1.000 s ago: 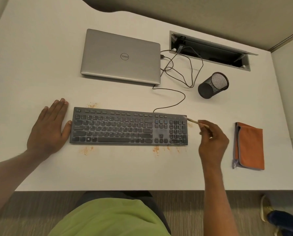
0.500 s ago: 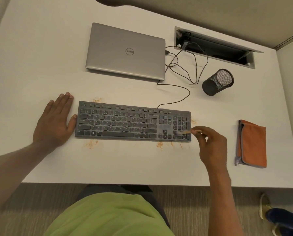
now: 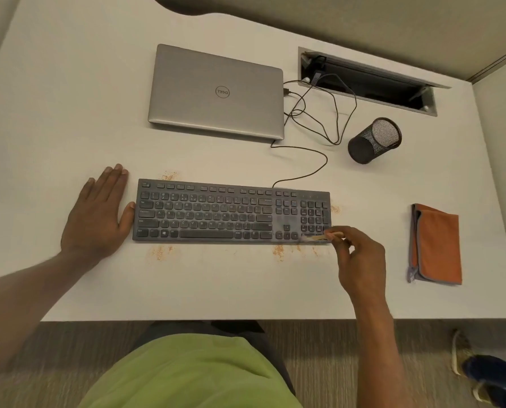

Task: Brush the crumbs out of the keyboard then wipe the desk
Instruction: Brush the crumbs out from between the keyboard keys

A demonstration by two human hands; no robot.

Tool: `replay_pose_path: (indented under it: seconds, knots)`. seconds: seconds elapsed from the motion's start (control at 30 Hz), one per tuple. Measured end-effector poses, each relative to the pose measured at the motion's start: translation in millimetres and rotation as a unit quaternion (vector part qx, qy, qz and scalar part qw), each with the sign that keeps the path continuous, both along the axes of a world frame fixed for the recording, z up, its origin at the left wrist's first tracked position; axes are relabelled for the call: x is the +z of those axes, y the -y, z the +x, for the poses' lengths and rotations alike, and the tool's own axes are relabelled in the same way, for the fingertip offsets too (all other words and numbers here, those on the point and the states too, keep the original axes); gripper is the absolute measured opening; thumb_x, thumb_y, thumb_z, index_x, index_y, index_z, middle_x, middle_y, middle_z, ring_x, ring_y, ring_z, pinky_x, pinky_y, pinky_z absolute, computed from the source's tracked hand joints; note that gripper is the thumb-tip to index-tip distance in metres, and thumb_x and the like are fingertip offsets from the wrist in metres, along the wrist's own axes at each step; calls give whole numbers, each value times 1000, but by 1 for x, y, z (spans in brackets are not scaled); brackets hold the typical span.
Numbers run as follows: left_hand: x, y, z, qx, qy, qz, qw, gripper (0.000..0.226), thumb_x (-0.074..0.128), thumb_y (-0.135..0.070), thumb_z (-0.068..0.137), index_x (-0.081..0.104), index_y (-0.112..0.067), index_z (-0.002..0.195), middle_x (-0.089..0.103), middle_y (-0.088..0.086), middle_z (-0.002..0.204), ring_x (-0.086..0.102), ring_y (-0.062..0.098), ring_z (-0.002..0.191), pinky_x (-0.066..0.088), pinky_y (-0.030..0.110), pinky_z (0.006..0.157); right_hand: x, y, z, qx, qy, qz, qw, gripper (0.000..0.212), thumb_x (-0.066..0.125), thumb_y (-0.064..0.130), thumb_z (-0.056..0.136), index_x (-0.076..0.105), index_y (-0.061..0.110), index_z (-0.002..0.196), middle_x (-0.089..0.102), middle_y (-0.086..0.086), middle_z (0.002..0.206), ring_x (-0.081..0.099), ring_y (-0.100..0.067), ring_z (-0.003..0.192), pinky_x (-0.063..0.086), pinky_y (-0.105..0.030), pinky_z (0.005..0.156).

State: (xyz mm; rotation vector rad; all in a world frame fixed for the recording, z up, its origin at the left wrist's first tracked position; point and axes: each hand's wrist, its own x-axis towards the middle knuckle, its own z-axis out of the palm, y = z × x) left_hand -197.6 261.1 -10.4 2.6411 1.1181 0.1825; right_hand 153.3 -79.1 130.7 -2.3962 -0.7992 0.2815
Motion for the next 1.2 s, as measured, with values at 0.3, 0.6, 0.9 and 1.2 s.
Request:
replay_pose_path:
  seconds: [0.3,0.6,0.9,1.2]
  knots:
    - [0,1,0,0,1,-3,1000,71,26,-44,108,19,-11,171,18,3,177,13,20,166,12,48,134,-16,-6,-16,-25,2,47,999,17,68,14,100,78,21,112,75,11,106,69,-7,99,59,-32,86]
    - [1,1,0,0,-3,-7,1000,72,25,-45,108,17,-12,171,17,3,178,12,20,166,12,48,134,-9,6,-27,-53,-17,88,995,16,67,11,100,76,20,109,75,13,104,68,-1,98,56,-21,82]
    - [1,1,-1,0,4,-8,1000,72,26,-45,108,19,-10,171,19,5,177,13,21,166,11,47,135,-19,24,-35,-13,16,28,999,18,66,22,99,76,22,113,73,13,109,68,-11,98,59,-37,88]
    - [3,2,0,1,2,-12,1000,72,24,-46,108,19,-10,171,19,4,177,12,21,166,11,47,135,-18,34,-40,-11,-34,84,996,21,70,9,96,78,20,111,75,13,108,69,-15,105,58,-41,87]
